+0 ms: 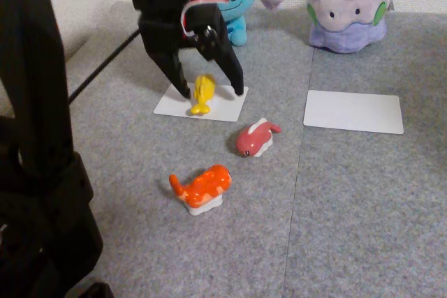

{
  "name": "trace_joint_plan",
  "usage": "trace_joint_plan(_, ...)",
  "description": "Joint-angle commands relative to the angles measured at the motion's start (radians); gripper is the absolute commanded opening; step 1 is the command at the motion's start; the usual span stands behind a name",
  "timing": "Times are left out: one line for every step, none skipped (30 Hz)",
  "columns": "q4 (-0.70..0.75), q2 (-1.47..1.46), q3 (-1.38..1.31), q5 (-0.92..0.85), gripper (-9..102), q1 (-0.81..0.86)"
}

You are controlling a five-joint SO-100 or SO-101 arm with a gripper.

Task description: Wooper wants to eat egg sudhi, and Goomy wants to eat shrimp sushi

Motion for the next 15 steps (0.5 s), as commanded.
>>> trace_joint_plan(0.081,0.204,-0.009,-0.003,30,0.003)
trace_joint_plan(0.109,0.250,-0.009,-0.005,30,0.003)
trace_joint_plan(0.138,0.295,-0.009,-0.006,30,0.005)
trace_joint_plan(0.166,0.334,-0.008,-0.006,30,0.008)
trace_joint_plan(0.193,0.370,-0.008,-0.008,29,0.012)
trace_joint_plan(0.224,0.396,-0.008,-0.009,29,0.018)
trace_joint_plan(0.253,0.417,-0.006,-0.009,29,0.021)
trace_joint_plan(0.276,0.434,-0.006,-0.009,29,0.031)
trace_joint_plan(0.293,0.454,-0.002,-0.009,29,0.046)
trace_joint_plan(0.293,0.469,0.006,-0.009,29,0.054)
trace_joint_plan(0.291,0.486,0.026,-0.012,29,0.060)
trace_joint_plan(0.291,0.502,0.055,-0.020,30,0.066)
trace_joint_plan(0.291,0.523,0.091,-0.031,30,0.066)
trace_joint_plan(0.284,0.549,0.137,-0.041,30,0.069)
trace_joint_plan(0.278,0.583,0.187,-0.049,30,0.069)
